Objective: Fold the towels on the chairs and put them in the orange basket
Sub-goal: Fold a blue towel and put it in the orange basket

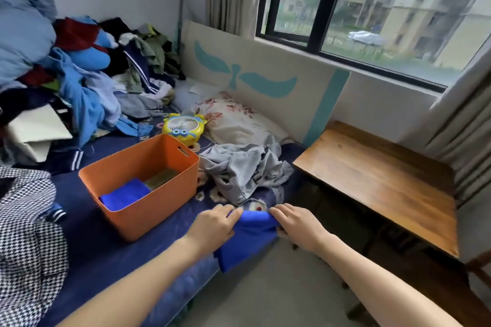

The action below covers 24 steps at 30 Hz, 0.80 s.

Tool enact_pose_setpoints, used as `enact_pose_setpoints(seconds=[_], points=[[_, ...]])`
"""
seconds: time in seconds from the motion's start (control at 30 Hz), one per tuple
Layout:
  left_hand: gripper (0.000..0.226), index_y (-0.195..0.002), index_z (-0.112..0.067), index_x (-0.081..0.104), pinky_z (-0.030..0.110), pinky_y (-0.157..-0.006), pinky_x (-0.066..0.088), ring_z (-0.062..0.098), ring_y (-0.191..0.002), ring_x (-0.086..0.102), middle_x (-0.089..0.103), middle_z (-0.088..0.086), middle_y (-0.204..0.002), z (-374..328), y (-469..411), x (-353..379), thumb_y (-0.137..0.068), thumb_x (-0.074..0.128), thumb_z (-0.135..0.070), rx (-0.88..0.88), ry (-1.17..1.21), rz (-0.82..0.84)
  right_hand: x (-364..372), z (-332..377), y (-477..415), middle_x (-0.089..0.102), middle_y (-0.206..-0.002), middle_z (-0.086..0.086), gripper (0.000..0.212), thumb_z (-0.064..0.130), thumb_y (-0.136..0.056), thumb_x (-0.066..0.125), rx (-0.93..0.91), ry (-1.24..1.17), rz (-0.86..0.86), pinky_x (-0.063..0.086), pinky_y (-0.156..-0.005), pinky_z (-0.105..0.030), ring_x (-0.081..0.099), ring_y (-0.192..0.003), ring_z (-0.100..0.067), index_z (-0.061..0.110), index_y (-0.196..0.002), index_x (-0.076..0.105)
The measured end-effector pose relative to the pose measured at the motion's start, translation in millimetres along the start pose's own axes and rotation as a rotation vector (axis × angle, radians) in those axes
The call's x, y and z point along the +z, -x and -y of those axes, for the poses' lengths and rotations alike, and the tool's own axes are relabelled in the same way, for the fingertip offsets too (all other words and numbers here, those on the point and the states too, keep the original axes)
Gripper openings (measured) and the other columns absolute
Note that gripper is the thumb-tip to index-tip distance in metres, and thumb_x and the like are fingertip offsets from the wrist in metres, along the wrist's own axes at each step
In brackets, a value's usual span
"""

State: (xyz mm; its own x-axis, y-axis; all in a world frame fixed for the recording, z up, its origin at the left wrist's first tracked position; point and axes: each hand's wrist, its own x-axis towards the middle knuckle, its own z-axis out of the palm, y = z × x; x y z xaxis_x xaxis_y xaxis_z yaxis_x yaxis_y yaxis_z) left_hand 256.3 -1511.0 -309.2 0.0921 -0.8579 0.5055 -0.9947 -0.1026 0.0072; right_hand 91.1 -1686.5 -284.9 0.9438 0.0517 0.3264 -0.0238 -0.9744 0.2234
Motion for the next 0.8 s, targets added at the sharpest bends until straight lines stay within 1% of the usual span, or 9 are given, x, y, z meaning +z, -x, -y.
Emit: enact_pose_setpoints(seconds=[0.17, 0.23, 0.3, 0.37, 0.53, 0.63, 0.7, 0.77, 0.8], points=[[0.044, -0.105, -0.016, 0.045, 0.021, -0.036, 0.045, 0.016, -0.058, 0.063, 0.066, -0.001, -0.075, 22.1, -47.7, 32.3, -0.062, 0.035, -0.023, -0.171, -0.048, 0.058, 39.8, -77.1, -51.4, 0.067, -0.083, 0.001, 0.035, 0.032, -0.068, 0.066, -0.143, -0.089, -0.009, 0.052, -0.054, -0.022, 0.065, -0.069, -0.015, 0.013, -0.097, 0.064], [0.043, -0.105, -0.017, 0.046, 0.019, -0.038, 0.046, 0.014, -0.059, 0.063, 0.066, -0.002, -0.076, 30.9, -59.7, 37.9, -0.064, 0.038, -0.025, -0.242, -0.113, 0.079, 54.7, -99.6, -76.5, 0.068, -0.083, 0.002, 0.034, 0.035, -0.071, 0.060, -0.223, -0.077, -0.022, 0.052, -0.053, -0.022, 0.065, -0.068, -0.013, 0.014, -0.097, 0.066], [0.045, -0.107, -0.017, 0.046, 0.020, -0.039, 0.046, 0.014, -0.061, 0.063, 0.066, -0.003, -0.078, 41.6, -65.7, 39.4, -0.063, 0.056, -0.024, -0.312, -0.125, 0.075, 70.8, -112.4, -105.5, 0.067, -0.081, 0.002, 0.037, 0.035, -0.075, 0.046, -0.287, -0.132, -0.033, 0.050, -0.050, -0.022, 0.064, -0.066, -0.014, 0.012, -0.097, 0.065], [0.067, -0.107, -0.017, 0.046, 0.020, -0.039, 0.046, 0.014, -0.061, 0.062, 0.065, -0.003, -0.079, 54.4, -60.7, 46.2, -0.050, 0.080, -0.021, -0.374, -0.122, 0.115, 90.3, -112.8, -128.7, 0.066, -0.078, 0.001, 0.038, 0.033, -0.073, 0.043, -0.337, -0.193, -0.033, 0.048, -0.047, -0.022, 0.063, -0.063, -0.016, 0.012, -0.095, 0.065], [0.077, -0.106, -0.019, 0.046, 0.017, -0.041, 0.046, 0.011, -0.061, 0.061, 0.066, -0.007, -0.080, 90.8, -55.6, 63.3, -0.040, 0.086, -0.021, -0.498, -0.139, 0.169, 132.1, -115.1, -182.1, 0.063, -0.075, 0.002, 0.036, 0.034, -0.070, 0.043, -0.447, -0.289, 0.027, 0.046, -0.043, -0.022, 0.061, -0.060, -0.016, 0.013, -0.092, 0.063], [0.067, -0.107, -0.021, 0.046, 0.016, -0.044, 0.046, 0.008, -0.063, 0.063, 0.067, -0.010, -0.083, 125.6, -50.9, 83.1, -0.048, 0.078, -0.026, -0.551, -0.113, 0.165, 154.6, -116.4, -223.6, 0.061, -0.070, 0.005, 0.030, 0.031, -0.068, 0.044, -0.495, -0.282, 0.046, 0.043, -0.044, -0.021, 0.059, -0.057, -0.014, 0.016, -0.085, 0.063], [0.049, -0.107, -0.023, 0.045, 0.016, -0.046, 0.047, 0.006, -0.065, 0.064, 0.067, -0.011, -0.084, 149.7, -56.1, 92.9, -0.060, 0.056, -0.029, -0.607, -0.054, 0.179, 167.0, -121.2, -250.3, 0.060, -0.068, 0.005, 0.026, 0.031, -0.067, 0.045, -0.519, -0.293, 0.066, 0.041, -0.041, -0.021, 0.059, -0.055, -0.014, 0.017, -0.082, 0.061], [0.044, -0.107, -0.025, 0.045, 0.014, -0.048, 0.047, 0.004, -0.066, 0.065, 0.066, -0.014, -0.083, 176.1, -64.9, 100.1, -0.064, 0.042, -0.030, -0.649, -0.009, 0.178, 174.3, -130.4, -281.3, 0.062, -0.072, 0.003, 0.026, 0.030, -0.065, 0.056, -0.555, -0.310, 0.087, 0.040, -0.037, -0.020, 0.061, -0.057, -0.015, 0.017, -0.088, 0.055], [0.044, -0.108, -0.026, 0.045, 0.013, -0.046, 0.046, 0.003, -0.065, 0.064, 0.065, -0.015, -0.081, 186.9, -70.4, 102.0, -0.064, 0.039, -0.031, -0.655, -0.002, 0.158, 176.8, -135.7, -296.0, 0.064, -0.075, 0.001, 0.034, 0.028, -0.062, 0.065, -0.581, -0.329, 0.090, 0.041, -0.037, -0.019, 0.062, -0.059, -0.016, 0.016, -0.091, 0.052]])
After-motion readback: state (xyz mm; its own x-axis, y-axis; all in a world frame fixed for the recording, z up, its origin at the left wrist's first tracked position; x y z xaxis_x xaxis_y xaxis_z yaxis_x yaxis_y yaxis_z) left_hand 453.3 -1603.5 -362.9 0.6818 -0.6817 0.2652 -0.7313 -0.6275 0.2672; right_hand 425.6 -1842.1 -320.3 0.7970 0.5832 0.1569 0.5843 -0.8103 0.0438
